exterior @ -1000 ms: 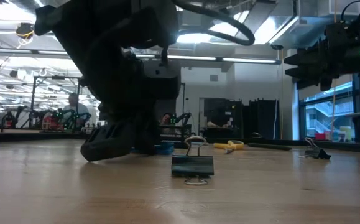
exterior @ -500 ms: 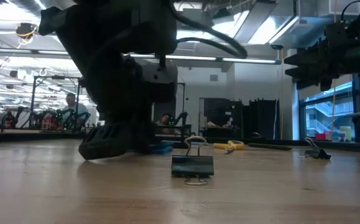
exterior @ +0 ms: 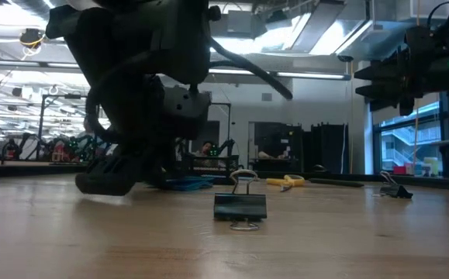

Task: Pick and place office supplies into organizer
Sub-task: Put the blue sticky notes into the black desk organizer

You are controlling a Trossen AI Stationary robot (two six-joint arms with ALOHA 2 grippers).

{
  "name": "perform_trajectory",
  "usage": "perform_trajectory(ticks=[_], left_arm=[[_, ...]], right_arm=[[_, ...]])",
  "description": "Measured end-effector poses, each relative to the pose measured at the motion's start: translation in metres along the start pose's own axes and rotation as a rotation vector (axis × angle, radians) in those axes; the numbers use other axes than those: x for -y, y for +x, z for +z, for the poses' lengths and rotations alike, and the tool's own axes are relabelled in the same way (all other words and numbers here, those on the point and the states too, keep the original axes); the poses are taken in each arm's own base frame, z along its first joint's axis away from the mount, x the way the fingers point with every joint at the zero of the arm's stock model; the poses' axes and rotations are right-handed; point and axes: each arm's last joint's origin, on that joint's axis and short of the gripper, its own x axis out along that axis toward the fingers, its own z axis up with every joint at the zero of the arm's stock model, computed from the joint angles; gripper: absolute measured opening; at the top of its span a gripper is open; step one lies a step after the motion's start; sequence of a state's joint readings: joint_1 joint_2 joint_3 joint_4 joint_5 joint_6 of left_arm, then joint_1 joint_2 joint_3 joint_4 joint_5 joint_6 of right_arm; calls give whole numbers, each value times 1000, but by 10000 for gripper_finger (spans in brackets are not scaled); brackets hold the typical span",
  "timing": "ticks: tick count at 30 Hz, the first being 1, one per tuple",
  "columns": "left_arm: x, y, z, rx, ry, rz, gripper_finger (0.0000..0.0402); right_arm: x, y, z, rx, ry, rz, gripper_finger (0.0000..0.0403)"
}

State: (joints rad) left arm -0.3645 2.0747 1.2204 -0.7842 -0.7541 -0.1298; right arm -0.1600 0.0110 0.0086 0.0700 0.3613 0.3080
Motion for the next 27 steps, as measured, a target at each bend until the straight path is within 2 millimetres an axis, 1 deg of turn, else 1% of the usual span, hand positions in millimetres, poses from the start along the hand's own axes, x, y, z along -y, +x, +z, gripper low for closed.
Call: perform_trajectory(ticks=[4, 8, 14, 23, 25, 27], left_arm=[[0, 0, -1, -4, 39, 0, 138], [0, 0, -1, -10, 80, -1, 138], [-1, 1, -1, -12, 72, 1, 138], [-2, 2, -1, -12, 31, 12, 138], [-3, 3, -1, -12, 24, 10, 138], [-4, 4, -1, -13, 13, 11, 138]], right_arm=[[0, 0, 0, -1, 6, 3, 233], [-1, 0, 0, -17, 5, 50, 233], [-6, 0, -2, -61, -24, 195, 233], [-10, 10, -6, -124, -67, 235, 233], [-13, 13, -2, -144, -94, 231, 233], [-18, 18, 8, -152, -124, 232, 233]])
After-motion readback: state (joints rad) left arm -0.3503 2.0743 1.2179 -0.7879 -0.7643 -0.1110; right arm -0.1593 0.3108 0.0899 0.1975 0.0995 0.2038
